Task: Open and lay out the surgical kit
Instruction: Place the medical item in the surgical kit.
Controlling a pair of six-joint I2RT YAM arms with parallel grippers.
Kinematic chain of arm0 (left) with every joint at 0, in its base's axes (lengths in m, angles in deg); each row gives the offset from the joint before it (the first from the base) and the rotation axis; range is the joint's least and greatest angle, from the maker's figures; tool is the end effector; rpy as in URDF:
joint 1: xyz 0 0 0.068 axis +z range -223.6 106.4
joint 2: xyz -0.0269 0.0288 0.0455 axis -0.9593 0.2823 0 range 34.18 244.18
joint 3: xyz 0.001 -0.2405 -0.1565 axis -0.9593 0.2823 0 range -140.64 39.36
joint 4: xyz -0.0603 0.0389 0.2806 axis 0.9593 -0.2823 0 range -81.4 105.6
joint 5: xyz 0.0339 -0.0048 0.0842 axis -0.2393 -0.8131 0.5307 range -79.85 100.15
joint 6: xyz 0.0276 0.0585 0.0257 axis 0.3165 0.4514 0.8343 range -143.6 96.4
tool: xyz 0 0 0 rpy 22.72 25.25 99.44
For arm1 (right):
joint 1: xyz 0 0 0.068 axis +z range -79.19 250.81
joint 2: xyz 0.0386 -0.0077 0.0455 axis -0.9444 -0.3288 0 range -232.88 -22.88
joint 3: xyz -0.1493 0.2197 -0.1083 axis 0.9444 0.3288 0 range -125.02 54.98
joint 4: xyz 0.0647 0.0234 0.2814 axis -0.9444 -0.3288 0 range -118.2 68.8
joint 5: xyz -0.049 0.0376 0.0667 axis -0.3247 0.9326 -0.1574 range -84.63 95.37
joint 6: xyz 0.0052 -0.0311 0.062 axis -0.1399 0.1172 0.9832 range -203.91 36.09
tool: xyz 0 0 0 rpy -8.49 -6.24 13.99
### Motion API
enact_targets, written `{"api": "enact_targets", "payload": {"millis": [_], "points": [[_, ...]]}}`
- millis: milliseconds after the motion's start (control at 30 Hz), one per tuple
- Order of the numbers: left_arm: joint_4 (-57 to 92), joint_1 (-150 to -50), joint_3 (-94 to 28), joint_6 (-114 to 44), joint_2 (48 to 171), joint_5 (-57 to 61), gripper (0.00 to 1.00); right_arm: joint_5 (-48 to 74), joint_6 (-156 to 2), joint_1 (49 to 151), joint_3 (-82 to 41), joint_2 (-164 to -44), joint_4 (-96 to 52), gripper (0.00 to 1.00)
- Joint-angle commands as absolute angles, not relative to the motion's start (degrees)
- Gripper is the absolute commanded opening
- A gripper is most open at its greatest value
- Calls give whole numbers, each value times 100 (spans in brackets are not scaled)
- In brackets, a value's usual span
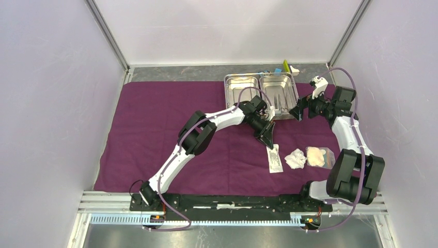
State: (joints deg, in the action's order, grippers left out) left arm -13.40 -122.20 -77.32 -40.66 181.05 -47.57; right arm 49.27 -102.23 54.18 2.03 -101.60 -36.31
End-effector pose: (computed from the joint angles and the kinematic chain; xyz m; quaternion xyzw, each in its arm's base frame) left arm 0.3440 -0.4625 0.0899 -0.3529 -0.7777 0.5171 0.0567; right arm 0.3235 -0.0556 0.2460 -0.1679 0.8412 0.2086 0.4698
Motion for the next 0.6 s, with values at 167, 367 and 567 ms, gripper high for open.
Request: {"api": "enact_targets", "payload": {"millis": [167, 367, 567], "points": [[-1847, -12237, -8113, -3525, 18157, -4426, 38, 5105, -10341, 5393, 234, -10153, -3568, 98], [-2220, -12238, -8367, -3173, 17804, -4029, 63, 5134, -10377, 5398, 225, -10161, -3603, 98], [-2516, -12238, -8353, -2803, 17283, -3494, 83, 5125, -10403, 5397, 210, -10089, -3619, 98]]}}
